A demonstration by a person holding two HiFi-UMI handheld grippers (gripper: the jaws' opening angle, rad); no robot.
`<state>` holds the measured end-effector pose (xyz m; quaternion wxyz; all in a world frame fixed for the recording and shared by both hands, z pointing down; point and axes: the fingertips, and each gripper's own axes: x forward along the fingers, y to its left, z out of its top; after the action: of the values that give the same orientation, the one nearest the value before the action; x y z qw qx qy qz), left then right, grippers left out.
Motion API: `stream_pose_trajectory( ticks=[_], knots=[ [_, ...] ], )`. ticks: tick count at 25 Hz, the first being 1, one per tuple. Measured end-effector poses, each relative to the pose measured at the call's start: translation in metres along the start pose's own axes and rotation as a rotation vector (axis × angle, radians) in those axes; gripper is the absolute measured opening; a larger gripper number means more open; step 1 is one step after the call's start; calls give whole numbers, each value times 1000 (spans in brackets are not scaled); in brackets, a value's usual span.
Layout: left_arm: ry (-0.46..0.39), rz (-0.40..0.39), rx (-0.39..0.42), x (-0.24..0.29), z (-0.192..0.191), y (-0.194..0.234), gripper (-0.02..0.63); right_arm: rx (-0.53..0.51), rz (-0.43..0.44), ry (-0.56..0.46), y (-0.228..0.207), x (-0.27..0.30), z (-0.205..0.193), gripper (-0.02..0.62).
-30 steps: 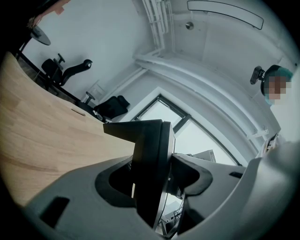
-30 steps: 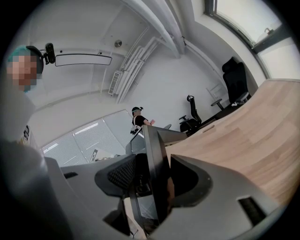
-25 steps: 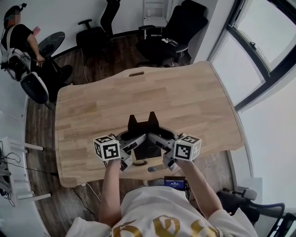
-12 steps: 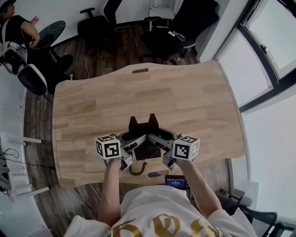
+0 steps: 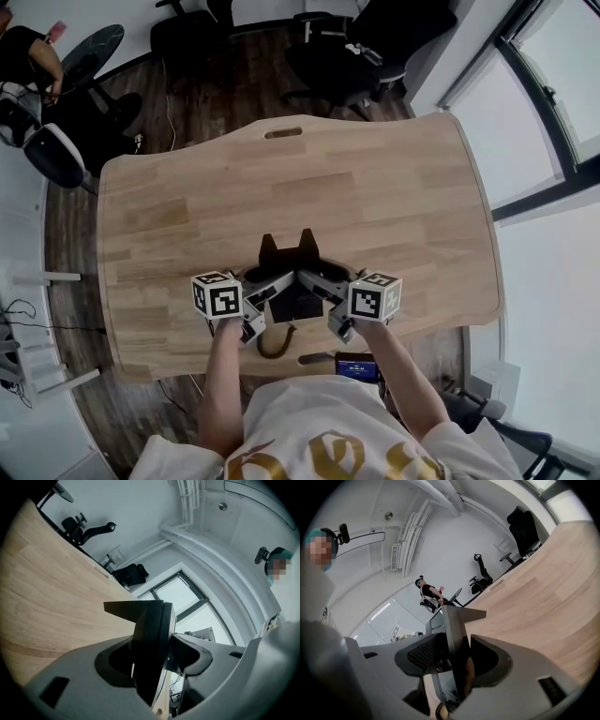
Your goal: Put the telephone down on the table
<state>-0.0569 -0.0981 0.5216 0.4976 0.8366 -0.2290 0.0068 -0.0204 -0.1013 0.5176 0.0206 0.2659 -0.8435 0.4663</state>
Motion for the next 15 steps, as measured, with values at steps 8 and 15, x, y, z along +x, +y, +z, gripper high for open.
stream_pose_trajectory(
  ticks=[8,15],
  knots=[
    [3,9,-43,7,4,23,222,22,-5,33,-19,15,1,212],
    [12,25,-70,11,6,40,224,45,-5,59,-33,27,1,212]
  ],
)
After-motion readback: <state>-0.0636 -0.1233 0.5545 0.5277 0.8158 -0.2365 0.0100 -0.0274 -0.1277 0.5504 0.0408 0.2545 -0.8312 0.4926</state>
